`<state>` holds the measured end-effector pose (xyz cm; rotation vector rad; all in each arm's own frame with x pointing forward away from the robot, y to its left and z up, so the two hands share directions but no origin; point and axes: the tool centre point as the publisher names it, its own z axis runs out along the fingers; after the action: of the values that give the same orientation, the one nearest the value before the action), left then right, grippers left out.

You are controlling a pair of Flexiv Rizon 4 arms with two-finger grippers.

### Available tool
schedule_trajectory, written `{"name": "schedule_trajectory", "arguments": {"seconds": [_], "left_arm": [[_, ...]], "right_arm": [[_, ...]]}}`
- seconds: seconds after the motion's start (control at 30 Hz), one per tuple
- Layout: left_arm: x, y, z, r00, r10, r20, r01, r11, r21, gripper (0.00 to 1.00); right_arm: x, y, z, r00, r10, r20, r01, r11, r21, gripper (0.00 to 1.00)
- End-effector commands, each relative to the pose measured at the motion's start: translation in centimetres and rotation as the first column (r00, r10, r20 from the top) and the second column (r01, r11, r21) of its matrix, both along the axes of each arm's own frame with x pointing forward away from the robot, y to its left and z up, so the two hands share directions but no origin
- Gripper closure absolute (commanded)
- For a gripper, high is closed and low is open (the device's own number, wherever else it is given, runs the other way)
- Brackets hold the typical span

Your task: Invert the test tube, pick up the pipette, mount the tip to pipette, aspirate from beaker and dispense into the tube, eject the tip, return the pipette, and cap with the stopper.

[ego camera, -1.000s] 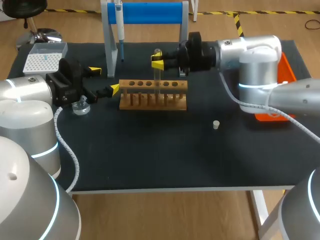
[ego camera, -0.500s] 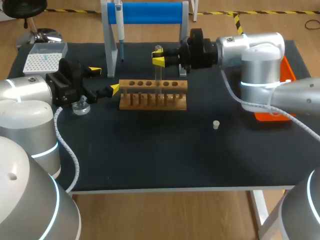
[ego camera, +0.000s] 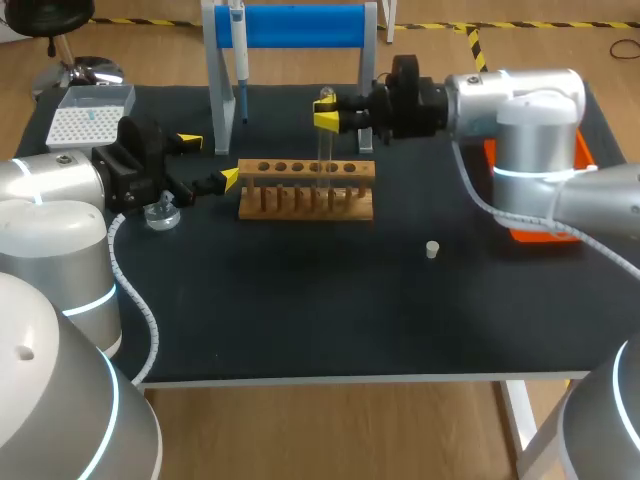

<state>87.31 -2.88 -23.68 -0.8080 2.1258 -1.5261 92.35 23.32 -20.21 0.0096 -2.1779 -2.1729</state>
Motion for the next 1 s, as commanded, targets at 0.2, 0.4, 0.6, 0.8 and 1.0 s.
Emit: {"name": "schedule_trajectory", "arguments": {"seconds": [0.2, 0.4, 0.6, 0.8, 1.0], "left_arm": [[-0.1, -0.2, -0.2, 1.000, 0.006, 0.005, -0.006, 1.000, -0.002, 0.00], [-0.1, -0.2, -0.2, 1.000, 0.006, 0.005, -0.006, 1.000, -0.002, 0.00], [-0.1, -0.2, -0.2, 1.000, 0.006, 0.005, -0.006, 1.000, -0.002, 0.00], [-0.1, -0.2, -0.2, 1.000, 0.006, 0.005, -0.006, 1.000, -0.002, 0.00], [-0.1, -0.2, -0.2, 1.000, 0.006, 0.005, -0.006, 1.000, -0.002, 0.00]], "right_arm": [[-0.2, -0.1, 0.1, 1.000, -0.003, 0.000, 0.003, 1.000, -0.004, 1.00], [-0.2, -0.4, 0.3, 0.998, -0.009, -0.064, 0.009, 1.000, 0.002, 1.00], [-0.8, -1.7, 0.8, 0.918, -0.027, -0.397, 0.036, 0.999, 0.014, 1.00], [-1.1, -2.4, 0.4, 0.697, 0.012, -0.717, -0.031, 0.999, -0.013, 1.00], [-1.7, -2.4, -1.3, 0.500, -0.011, -0.866, -0.120, 0.989, -0.081, 1.00]]}}
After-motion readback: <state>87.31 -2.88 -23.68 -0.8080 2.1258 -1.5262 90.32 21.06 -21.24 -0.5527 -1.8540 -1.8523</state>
